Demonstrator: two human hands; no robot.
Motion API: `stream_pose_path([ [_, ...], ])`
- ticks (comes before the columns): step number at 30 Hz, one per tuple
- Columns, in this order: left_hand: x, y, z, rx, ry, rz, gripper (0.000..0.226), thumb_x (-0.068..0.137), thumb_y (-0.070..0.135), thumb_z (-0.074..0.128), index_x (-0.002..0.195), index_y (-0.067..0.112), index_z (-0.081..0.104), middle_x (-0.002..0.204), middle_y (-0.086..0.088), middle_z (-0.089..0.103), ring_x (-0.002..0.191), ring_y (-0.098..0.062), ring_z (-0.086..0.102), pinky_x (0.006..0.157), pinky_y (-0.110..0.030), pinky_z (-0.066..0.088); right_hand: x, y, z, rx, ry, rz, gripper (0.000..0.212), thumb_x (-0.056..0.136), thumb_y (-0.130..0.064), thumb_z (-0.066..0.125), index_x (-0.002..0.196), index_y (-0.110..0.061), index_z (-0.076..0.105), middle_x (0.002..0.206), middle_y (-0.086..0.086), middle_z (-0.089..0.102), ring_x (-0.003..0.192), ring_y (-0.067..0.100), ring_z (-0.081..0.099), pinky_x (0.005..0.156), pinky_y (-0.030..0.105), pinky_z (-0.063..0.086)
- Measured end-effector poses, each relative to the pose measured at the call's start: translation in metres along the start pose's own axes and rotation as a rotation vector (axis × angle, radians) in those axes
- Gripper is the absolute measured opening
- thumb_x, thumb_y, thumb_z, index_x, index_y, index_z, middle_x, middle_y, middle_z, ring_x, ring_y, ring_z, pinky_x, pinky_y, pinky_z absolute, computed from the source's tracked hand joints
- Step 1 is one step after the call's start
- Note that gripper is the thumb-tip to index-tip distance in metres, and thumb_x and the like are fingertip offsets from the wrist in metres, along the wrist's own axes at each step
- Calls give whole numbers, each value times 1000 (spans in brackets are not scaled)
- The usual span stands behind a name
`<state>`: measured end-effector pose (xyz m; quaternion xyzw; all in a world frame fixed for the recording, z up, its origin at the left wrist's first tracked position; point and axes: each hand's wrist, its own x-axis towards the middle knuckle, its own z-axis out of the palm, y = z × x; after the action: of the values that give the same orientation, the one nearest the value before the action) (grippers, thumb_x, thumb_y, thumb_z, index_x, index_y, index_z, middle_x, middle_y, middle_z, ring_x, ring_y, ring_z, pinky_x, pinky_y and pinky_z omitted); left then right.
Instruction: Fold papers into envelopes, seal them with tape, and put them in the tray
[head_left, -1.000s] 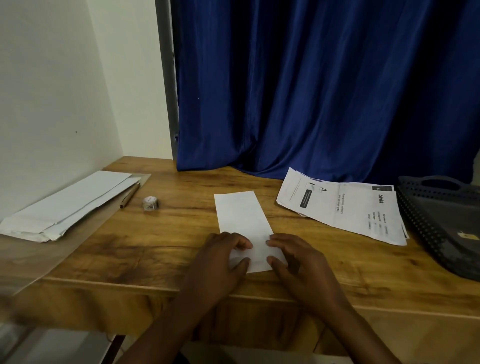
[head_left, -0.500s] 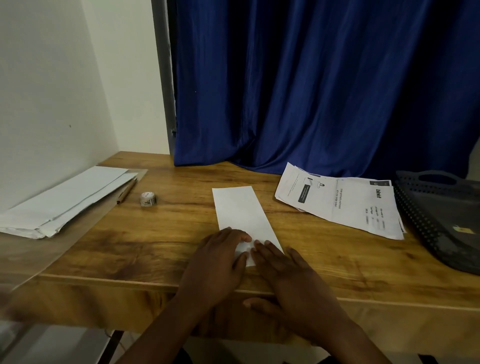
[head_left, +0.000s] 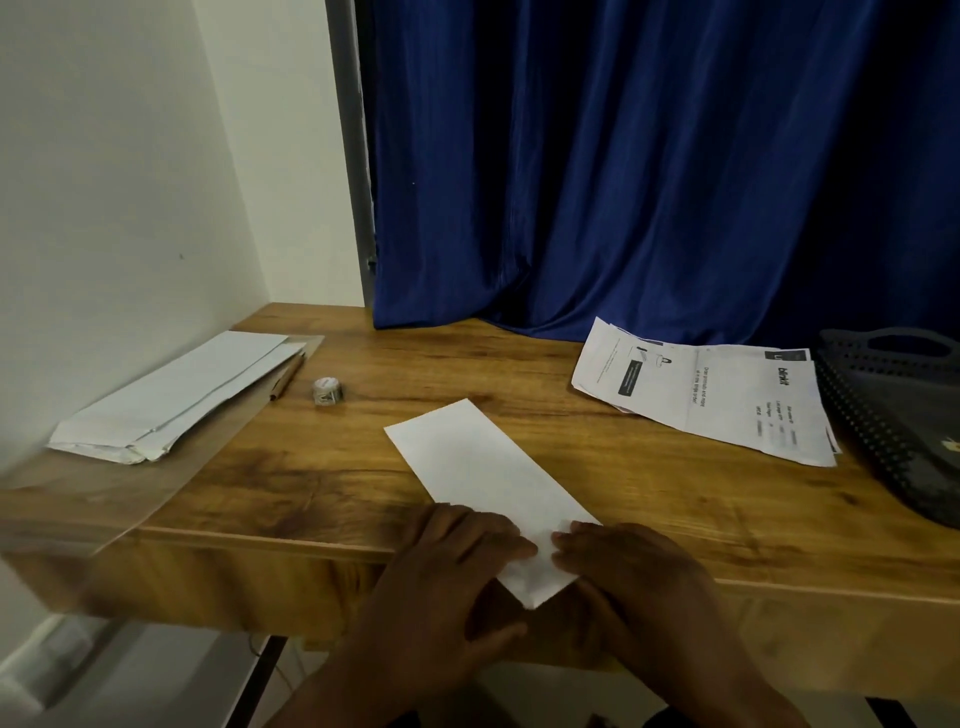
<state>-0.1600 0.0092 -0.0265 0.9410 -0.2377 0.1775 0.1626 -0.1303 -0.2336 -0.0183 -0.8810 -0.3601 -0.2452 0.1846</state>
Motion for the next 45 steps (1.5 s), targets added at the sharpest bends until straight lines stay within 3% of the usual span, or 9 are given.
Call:
stream_pose_path([
  [7, 25, -59, -43, -71, 220, -170, 42, 84, 45, 73, 123, 46, 56, 134, 26, 50, 133, 2, 39, 118, -47, 31, 17, 11, -21, 532, 151, 311, 50, 87, 5, 67, 105, -40, 77, 110, -24, 73, 104, -3, 68, 87, 14, 54],
  [11, 48, -81, -74, -36, 319, -245, 28, 87, 40, 74, 112, 42, 60, 123, 26, 55, 124, 4, 43, 119, -54, 26, 39, 15, -43, 811, 271, 432, 16, 84, -17, 66, 83, -23, 81, 86, -7, 78, 81, 8, 72, 67, 17, 54],
  [15, 68, -92, -93, -197, 338, -411, 12, 88, 37, 75, 92, 39, 64, 94, 24, 64, 97, -9, 60, 88, -42, 52, 55, 35, -45, 1022, 270, 683, 17, 94, -18, 61, 92, -10, 75, 82, 1, 78, 77, 12, 72, 66, 21, 57],
  [17, 74, -92, -97, -388, 352, -501, 10, 87, 35, 76, 92, 34, 68, 82, 10, 71, 84, -18, 68, 75, -41, 59, 61, 47, -38, 1140, 231, 828, 21, 98, -20, 58, 101, -8, 75, 95, 8, 78, 92, 24, 74, 82, 40, 60],
  [22, 68, -106, -69, -527, 354, -620, 36, 85, 39, 79, 116, 42, 61, 85, -14, 67, 81, -33, 68, 71, -53, 61, 72, 60, -16, 841, 237, 947, 14, 94, -24, 68, 105, -20, 73, 96, -2, 76, 88, 20, 73, 78, 46, 63],
  [27, 57, -115, -41, -282, 228, -584, 50, 84, 38, 79, 129, 32, 56, 96, 11, 66, 83, -6, 63, 66, -26, 50, 69, 63, 7, 254, 150, 867, 24, 85, -39, 76, 101, -37, 59, 77, -9, 64, 70, 9, 62, 64, 36, 59],
  [32, 58, -123, -36, -117, 203, -521, 58, 79, 43, 81, 130, 29, 57, 120, 11, 61, 106, -15, 59, 86, -38, 54, 68, 63, 11, 47, 65, 744, 13, 88, -44, 71, 81, -33, 66, 78, -16, 64, 67, 4, 59, 54, 24, 49],
  [38, 58, -123, -36, -55, 225, -442, 43, 81, 37, 81, 120, 31, 65, 114, 14, 55, 109, -19, 57, 91, -42, 52, 69, 58, 12, -117, -2, 670, 13, 95, -42, 61, 94, -31, 68, 98, -7, 61, 74, 8, 58, 59, 20, 48],
  [45, 57, -143, -63, -77, 474, -678, 42, 80, 36, 78, 119, 32, 62, 135, -2, 54, 133, -27, 41, 105, -45, 40, 69, 59, 10, -118, -59, 660, 17, 96, -42, 59, 102, -29, 67, 104, -5, 61, 78, 10, 59, 68, 27, 57],
])
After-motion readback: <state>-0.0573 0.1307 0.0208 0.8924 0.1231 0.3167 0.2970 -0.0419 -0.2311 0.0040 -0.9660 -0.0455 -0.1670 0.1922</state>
